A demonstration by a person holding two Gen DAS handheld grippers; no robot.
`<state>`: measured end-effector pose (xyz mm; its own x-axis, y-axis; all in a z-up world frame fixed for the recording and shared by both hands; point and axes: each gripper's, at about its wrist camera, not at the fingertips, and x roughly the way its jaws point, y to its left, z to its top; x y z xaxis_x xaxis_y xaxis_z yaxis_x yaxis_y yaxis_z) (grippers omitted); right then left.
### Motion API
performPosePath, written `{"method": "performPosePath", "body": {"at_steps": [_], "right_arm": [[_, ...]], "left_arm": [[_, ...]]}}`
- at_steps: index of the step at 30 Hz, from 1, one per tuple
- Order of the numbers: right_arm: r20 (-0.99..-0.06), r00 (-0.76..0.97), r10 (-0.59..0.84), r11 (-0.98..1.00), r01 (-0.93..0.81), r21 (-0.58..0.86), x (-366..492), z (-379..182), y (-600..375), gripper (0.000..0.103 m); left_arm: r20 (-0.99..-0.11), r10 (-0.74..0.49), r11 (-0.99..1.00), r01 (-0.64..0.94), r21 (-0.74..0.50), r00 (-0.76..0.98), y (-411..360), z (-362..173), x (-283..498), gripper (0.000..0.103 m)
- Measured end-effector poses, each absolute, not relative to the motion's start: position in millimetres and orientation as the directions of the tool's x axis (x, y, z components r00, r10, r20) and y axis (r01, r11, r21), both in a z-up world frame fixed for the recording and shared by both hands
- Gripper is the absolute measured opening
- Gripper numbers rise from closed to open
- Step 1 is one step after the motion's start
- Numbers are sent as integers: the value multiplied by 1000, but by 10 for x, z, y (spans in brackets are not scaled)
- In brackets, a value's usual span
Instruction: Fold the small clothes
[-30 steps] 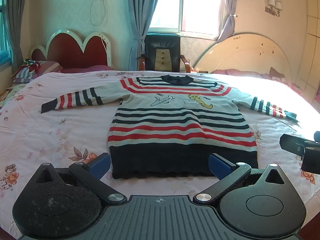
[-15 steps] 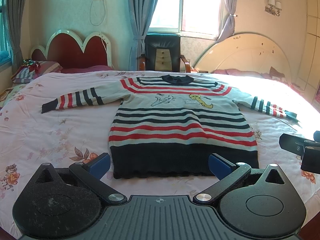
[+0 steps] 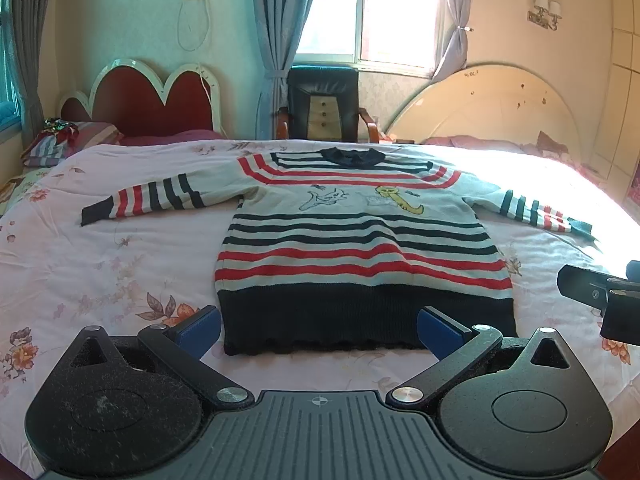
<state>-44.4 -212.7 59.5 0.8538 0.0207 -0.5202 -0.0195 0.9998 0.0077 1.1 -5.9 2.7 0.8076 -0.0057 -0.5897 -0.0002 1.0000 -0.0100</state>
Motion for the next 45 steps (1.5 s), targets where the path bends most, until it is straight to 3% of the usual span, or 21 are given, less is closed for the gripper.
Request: {"method": "performPosePath", "body": {"at_steps": [13, 21, 27, 29, 31, 34, 45], "right_arm": [[-528, 849, 9, 1000, -6, 7, -455, 561, -2160, 102], [-504, 863, -40, 996, 76, 52, -263, 613, -2592, 102], [-470, 875, -113, 963, 213, 167, 134, 653, -3394, 102], [-459, 879, -130, 948, 246, 203, 313, 606, -3665, 95], [-467, 872, -150, 925, 291, 246, 554, 514, -3981, 65], [-494, 853, -170, 881, 356, 312, 946, 327, -4437, 45], [-592, 787, -173, 589, 564, 578, 2015, -788, -5850, 39]], "left_arm": [[-607, -39, 999, 25, -31, 793, -95, 1, 63, 103], [-597, -194, 970, 61, -235, 778, 46, -24, 466, 103], [-587, -233, 958, 78, -278, 775, -5, -85, 1105, 103], [-584, -267, 944, 87, -317, 766, -39, -145, 1357, 103], [-591, -244, 949, 64, -308, 769, -111, -209, 1604, 103], [-615, -209, 957, 29, -290, 761, -214, -326, 1971, 103], [-700, -163, 970, -16, -241, 696, -590, -655, 2993, 103]]}}
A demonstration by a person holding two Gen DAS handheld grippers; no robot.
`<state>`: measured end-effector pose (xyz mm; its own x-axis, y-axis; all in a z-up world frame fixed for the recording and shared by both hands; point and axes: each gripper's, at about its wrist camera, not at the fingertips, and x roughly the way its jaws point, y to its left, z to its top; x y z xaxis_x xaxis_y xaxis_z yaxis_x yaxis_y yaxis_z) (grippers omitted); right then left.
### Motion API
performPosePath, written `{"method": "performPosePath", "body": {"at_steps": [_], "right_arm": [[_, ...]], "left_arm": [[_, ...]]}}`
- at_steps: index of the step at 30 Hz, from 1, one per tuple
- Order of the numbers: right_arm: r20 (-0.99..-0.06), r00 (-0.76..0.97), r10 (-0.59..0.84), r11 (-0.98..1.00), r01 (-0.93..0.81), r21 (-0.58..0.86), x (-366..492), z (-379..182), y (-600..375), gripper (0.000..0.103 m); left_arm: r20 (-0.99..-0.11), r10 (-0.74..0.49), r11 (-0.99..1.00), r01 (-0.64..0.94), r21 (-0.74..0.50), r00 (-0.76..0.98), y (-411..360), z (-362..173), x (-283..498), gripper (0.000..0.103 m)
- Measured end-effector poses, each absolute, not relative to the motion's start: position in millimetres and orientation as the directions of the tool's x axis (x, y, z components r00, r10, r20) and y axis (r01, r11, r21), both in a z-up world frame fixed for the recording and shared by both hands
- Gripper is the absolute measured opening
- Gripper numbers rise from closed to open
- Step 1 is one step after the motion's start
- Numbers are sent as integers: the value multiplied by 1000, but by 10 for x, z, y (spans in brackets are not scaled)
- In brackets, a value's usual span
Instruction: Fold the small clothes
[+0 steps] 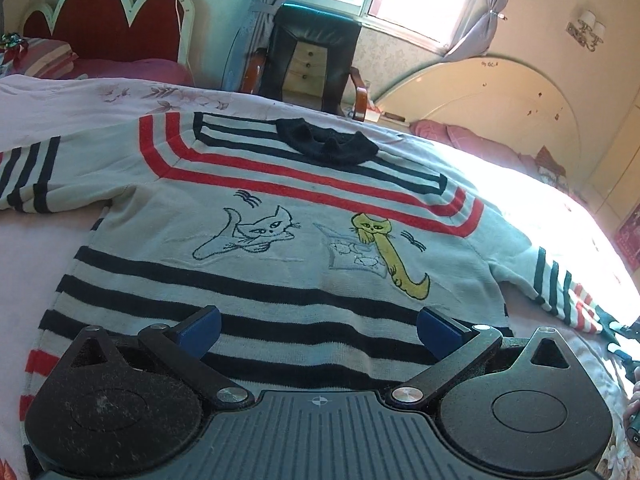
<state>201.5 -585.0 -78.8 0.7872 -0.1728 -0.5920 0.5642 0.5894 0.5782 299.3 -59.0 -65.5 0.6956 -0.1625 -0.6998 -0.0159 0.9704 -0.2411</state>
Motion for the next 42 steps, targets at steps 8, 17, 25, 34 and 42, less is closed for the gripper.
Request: {"method": "performPosePath", "body": {"at_steps": [8, 17, 25, 34, 42], "right_arm": [[-601, 776, -193, 549, 593, 589, 2248, -1035, -5989, 8], [-492, 866, -91, 827, 341, 448, 2813, -385, -5033, 7], [-501, 805, 319, 897, -86, 434, 3468, -256, -2962, 7], [-592, 690, 416, 895, -194, 403, 3796, -622, -1707, 11], [-531, 764, 367, 915, -193, 354, 3234, -305, -2090, 43]], "left_arm": [[-718, -133, 975, -38, -217, 683, -476, -738, 3156, 103], [-713, -89, 985, -43, -166, 696, 59, -764, 3398, 103], [-686, -144, 954, -85, -288, 713, 726, -780, 3535, 103], [-652, -213, 921, -74, -384, 728, 1105, -820, 3620, 103], [-553, -496, 776, 56, -629, 669, 550, -1087, 4184, 102]]}}
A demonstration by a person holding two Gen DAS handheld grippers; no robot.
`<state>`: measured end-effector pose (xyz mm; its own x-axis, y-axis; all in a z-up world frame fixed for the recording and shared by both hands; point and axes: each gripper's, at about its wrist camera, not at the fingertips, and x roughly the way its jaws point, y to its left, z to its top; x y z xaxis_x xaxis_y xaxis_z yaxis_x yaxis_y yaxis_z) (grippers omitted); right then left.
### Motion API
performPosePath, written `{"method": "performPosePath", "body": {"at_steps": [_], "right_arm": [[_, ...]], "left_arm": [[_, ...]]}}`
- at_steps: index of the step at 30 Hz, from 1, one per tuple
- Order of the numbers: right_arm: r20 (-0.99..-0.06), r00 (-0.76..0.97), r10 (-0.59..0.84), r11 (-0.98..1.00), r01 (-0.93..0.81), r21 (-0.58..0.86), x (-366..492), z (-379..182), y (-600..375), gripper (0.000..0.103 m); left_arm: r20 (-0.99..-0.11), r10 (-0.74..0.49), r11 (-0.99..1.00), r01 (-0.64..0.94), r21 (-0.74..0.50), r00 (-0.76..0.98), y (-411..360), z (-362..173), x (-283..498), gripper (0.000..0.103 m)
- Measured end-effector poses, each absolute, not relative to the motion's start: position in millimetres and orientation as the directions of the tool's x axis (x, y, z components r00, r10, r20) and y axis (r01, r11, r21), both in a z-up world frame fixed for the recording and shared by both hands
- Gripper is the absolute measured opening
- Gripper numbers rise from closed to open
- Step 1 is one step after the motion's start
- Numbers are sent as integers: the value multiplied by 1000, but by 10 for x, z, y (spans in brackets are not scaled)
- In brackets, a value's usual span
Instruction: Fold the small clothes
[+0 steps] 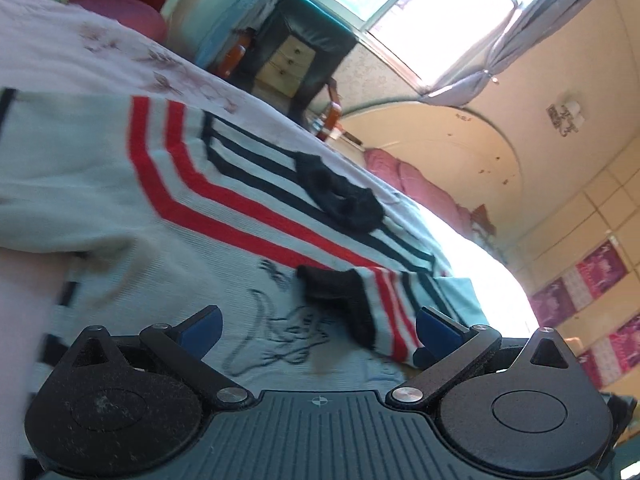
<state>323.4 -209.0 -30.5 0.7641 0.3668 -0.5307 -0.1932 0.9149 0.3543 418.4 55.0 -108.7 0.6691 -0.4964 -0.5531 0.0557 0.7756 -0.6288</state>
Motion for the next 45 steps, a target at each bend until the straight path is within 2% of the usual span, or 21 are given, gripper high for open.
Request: {"method": "performPosePath", "body": {"at_steps": [2, 4, 5, 8, 9, 11, 16, 23, 24, 26, 27, 28, 30, 32, 35, 39, 41, 42, 43, 44, 45], "right_arm": [[-528, 779, 337, 917, -145, 371, 3108, -261, -2288, 43], [-522, 794, 312, 907, -85, 413, 3018, -258, -2510, 43], [-519, 799, 305, 897, -58, 438, 2975, -253, -2612, 43], [-502, 819, 279, 856, 25, 517, 2868, -268, -2939, 45], [-496, 824, 275, 838, 47, 544, 2841, -292, -3039, 45], [-482, 831, 279, 789, 88, 609, 2851, -345, -3194, 46], [-418, 857, 301, 584, 181, 791, 3023, -627, -3514, 60], [-366, 864, 345, 340, 248, 907, 3375, -1051, -3667, 60], [-349, 872, 342, 302, 250, 920, 3402, -1086, -3713, 57], [-359, 869, 341, 290, 266, 919, 3490, -1117, -3741, 37], [-378, 862, 337, 329, 269, 905, 3530, -1104, -3734, 8], [-396, 858, 328, 379, 265, 887, 3514, -1088, -3756, 6], [-428, 852, 300, 482, 252, 839, 3544, -983, -3726, 6], [-516, 815, 262, 601, 281, 748, 3632, -980, -3657, 6], [-561, 788, 254, 675, 272, 686, 3667, -981, -3622, 7], [-566, 774, 285, 723, 213, 657, 3621, -782, -3621, 26], [-550, 792, 267, 754, 184, 631, 3524, -689, -3658, 27], [-542, 802, 253, 773, 169, 611, 3463, -651, -3692, 26], [-532, 813, 237, 788, 159, 594, 3425, -612, -3725, 25], [-520, 824, 225, 800, 147, 581, 3425, -560, -3754, 25], [-506, 835, 216, 812, 134, 568, 3432, -517, -3817, 25]], "left_arm": [[-561, -533, 756, 58, -652, 634, 302, -1214, 4389, 97], [-592, -562, 740, 31, -672, 578, 117, -1378, 4605, 62], [-598, -573, 728, 13, -686, 560, 45, -1458, 4696, 57], [-616, -565, 744, 16, -667, 549, -153, -1559, 4905, 29], [-630, -555, 758, 17, -652, 543, -213, -1581, 4969, 5], [-632, -532, 778, 31, -628, 563, -243, -1547, 5026, 6], [-604, -448, 843, 87, -531, 659, 49, -1190, 4969, 6], [-619, -447, 842, 70, -535, 646, 310, -1237, 4993, 6], [-620, -445, 843, 69, -533, 646, 326, -1255, 4967, 6], [-625, -436, 849, 66, -524, 648, 385, -1319, 4898, 6], [-615, -435, 849, 72, -523, 658, 390, -1315, 4849, 6], [-606, -434, 852, 86, -516, 667, 377, -1301, 4821, 6], [-635, -384, 893, 93, -441, 671, 299, -1288, 4804, 6], [-690, -364, 906, 68, -417, 626, 280, -1452, 4845, 6], [-679, -358, 912, 82, -403, 641, 268, -1460, 4811, 6], [-670, -363, 909, 87, -407, 647, 291, -1459, 4775, 6], [-673, -344, 911, 60, -408, 654, 341, -1426, 4741, 9], [-674, -311, 919, 32, -393, 670, 381, -1380, 4703, 18], [-668, -257, 933, 0, -359, 698, 411, -1316, 4640, 43], [-652, -203, 946, -26, -324, 730, 432, -1247, 4582, 55], [-628, -190, 949, -22, -314, 754, 443, -1187, 4540, 62]]}}
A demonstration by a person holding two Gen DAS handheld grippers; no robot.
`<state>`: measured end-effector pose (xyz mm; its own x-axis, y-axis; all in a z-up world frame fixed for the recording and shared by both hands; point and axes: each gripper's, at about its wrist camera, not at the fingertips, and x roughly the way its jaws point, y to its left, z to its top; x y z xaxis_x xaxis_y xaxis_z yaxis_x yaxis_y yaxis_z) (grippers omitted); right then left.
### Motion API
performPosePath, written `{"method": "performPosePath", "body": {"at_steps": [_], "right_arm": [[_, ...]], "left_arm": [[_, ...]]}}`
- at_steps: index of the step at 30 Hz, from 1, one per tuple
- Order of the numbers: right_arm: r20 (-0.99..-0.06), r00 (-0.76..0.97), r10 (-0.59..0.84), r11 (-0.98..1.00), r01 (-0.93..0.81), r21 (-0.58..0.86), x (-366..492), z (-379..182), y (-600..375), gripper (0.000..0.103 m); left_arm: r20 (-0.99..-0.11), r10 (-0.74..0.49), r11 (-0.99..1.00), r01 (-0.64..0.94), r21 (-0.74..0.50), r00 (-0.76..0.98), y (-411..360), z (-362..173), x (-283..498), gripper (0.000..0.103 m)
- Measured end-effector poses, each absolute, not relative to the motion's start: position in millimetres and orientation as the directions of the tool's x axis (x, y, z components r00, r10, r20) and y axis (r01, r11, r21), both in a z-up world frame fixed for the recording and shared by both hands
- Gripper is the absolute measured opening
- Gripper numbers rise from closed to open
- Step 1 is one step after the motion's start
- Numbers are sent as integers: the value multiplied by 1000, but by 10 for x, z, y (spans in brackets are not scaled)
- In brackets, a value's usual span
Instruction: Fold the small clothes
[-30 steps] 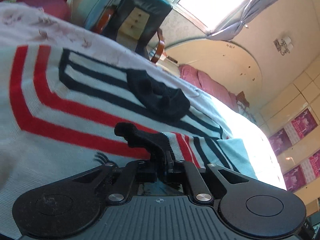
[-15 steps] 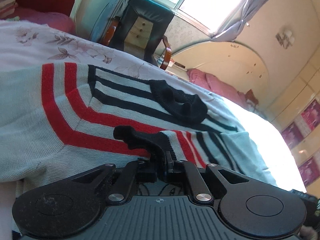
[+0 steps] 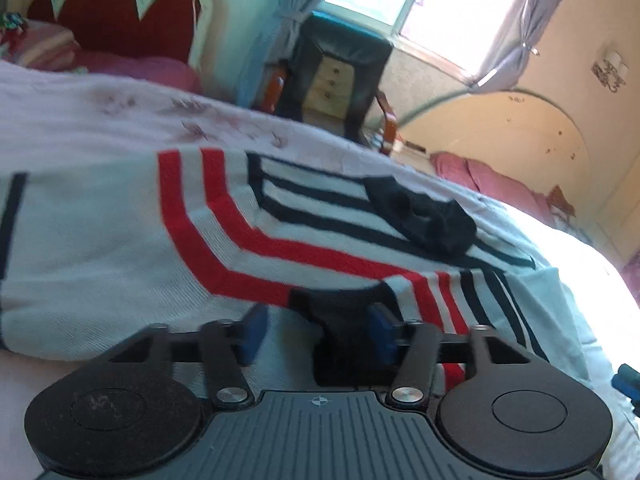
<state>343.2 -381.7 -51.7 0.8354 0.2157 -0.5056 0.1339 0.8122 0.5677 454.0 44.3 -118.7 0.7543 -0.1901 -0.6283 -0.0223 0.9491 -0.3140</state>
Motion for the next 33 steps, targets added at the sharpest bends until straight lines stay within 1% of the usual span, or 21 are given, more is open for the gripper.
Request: {"method": "performPosePath", "body": {"at_steps": [2, 4, 7, 9, 11, 13, 14, 15, 16, 17, 19, 22, 23, 24, 26, 28, 29, 30, 31, 32, 33], "right_arm": [[-495, 842, 212, 829, 114, 548, 3592, -460, -3886, 25], [-488, 844, 221, 836, 94, 540, 3854, -438, -3985, 33], [-503, 829, 245, 829, 90, 552, 4319, -486, -4090, 32], [-514, 814, 272, 836, 65, 545, 4597, -530, -4104, 30], [-537, 786, 308, 831, 52, 553, 4862, -595, -4085, 32], [-560, 763, 322, 827, 61, 559, 5057, -675, -4084, 37], [-567, 753, 334, 820, 63, 568, 5121, -720, -4094, 37], [-568, 738, 363, 801, 64, 595, 5173, -785, -4115, 35], [-555, 726, 407, 775, 48, 630, 5194, -841, -4133, 12], [-538, 721, 437, 763, 19, 646, 5204, -870, -4131, 9], [-574, 736, 359, 828, 33, 560, 5160, -871, -4088, 7], [-579, 744, 333, 852, 25, 523, 5124, -925, -4059, 6], [-587, 744, 319, 865, 25, 502, 5119, -884, -4023, 7], [-592, 749, 297, 876, 33, 480, 5104, -824, -3997, 12], [-574, 781, 246, 914, 10, 406, 5032, -679, -3964, 12], [-557, 793, 246, 941, -59, 333, 5036, -586, -3836, 10], [-566, 788, 244, 948, -71, 309, 5058, -598, -3788, 10], [-592, 772, 230, 957, -70, 281, 5097, -645, -3742, 9], [-618, 755, 220, 964, -70, 257, 5137, -704, -3719, 6], [-623, 755, 204, 971, -76, 226, 5145, -745, -3704, 6], [-625, 759, 183, 978, -75, 196, 5122, -737, -3693, 11]], "left_arm": [[-618, -229, 949, 31, -315, 752, 369, -1122, 4570, 62], [-608, -275, 948, 103, -302, 745, 190, -1091, 4656, 62], [-594, -323, 940, 180, -288, 737, -89, -1099, 4804, 62], [-613, -315, 946, 185, -267, 724, -232, -1160, 4902, 62], [-647, -290, 954, 163, -250, 705, -334, -1252, 4946, 62], [-648, -261, 964, 153, -220, 716, -376, -1308, 4938, 62], [-650, -247, 968, 148, -205, 719, -392, -1320, 4930, 62], [-652, -234, 971, 142, -191, 721, -411, -1328, 4922, 62], [-655, -222, 974, 139, -178, 722, -433, -1323, 4914, 62], [-660, -206, 978, 134, -158, 722, -455, -1319, 4914, 62], [-665, -177, 984, 130, -120, 725, -503, -1325, 4909, 62], [-667, -162, 986, 138, -89, 727, -551, -1328, 4911, 62], [-670, -153, 988, 128, -87, 727, -556, -1288, 4904, 62], [-660, -131, 991, 123, -59, 740, -598, -1222, 4877, 62], [-629, -113, 990, 138, -10, 769, -732, -1139, 4853, 62], [-647, -114, 991, 134, -18, 754, -870, -1157, 4946, 62], [-670, -94, 994, 110, -18, 737, -937, -1202, 5022, 62], [-689, -78, 996, 87, -22, 720, -985, -1257, 5079, 66], [-682, -71, 996, 82, -16, 728, -1031, -1276, 5093, 73], [-689, -57, 997, 74, -6, 723, -1082, -1278, 5114, 74], [-693, -45, 998, 69, 6, 720, -1116, -1243, 5110, 74]]}}
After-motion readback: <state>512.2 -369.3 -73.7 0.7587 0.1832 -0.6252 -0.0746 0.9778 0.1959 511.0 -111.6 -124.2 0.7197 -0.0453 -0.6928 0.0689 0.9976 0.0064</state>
